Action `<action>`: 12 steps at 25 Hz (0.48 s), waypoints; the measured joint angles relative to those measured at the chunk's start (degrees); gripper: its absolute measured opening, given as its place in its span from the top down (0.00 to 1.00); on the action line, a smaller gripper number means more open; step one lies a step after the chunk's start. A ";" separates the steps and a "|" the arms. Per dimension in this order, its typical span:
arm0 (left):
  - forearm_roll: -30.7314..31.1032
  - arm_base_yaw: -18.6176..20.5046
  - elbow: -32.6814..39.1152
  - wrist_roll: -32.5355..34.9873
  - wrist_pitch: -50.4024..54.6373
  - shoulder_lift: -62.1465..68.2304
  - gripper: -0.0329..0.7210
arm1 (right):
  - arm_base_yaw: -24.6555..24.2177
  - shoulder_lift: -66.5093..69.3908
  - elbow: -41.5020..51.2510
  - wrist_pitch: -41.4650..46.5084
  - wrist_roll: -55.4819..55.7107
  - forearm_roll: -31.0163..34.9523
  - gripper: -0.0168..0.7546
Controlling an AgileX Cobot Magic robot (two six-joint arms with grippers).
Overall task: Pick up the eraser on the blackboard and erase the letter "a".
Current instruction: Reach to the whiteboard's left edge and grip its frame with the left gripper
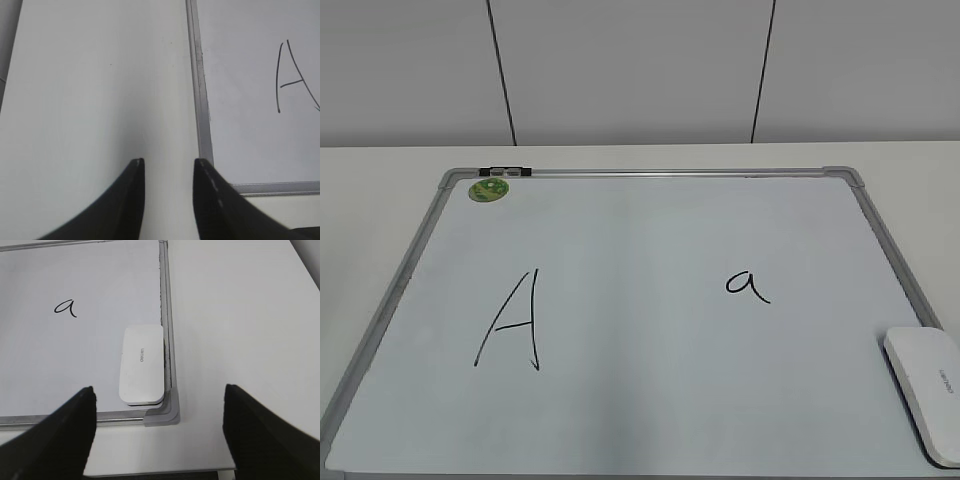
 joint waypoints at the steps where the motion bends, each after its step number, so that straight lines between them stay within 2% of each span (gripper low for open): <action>1: -0.25 0.00 -1.21 0.00 -0.15 3.42 0.64 | 0.00 0.00 0.00 0.00 0.00 0.00 0.22; 12: -4.05 0.00 -17.71 -0.10 -0.47 35.54 0.64 | 0.00 0.00 0.00 0.00 0.00 0.00 0.22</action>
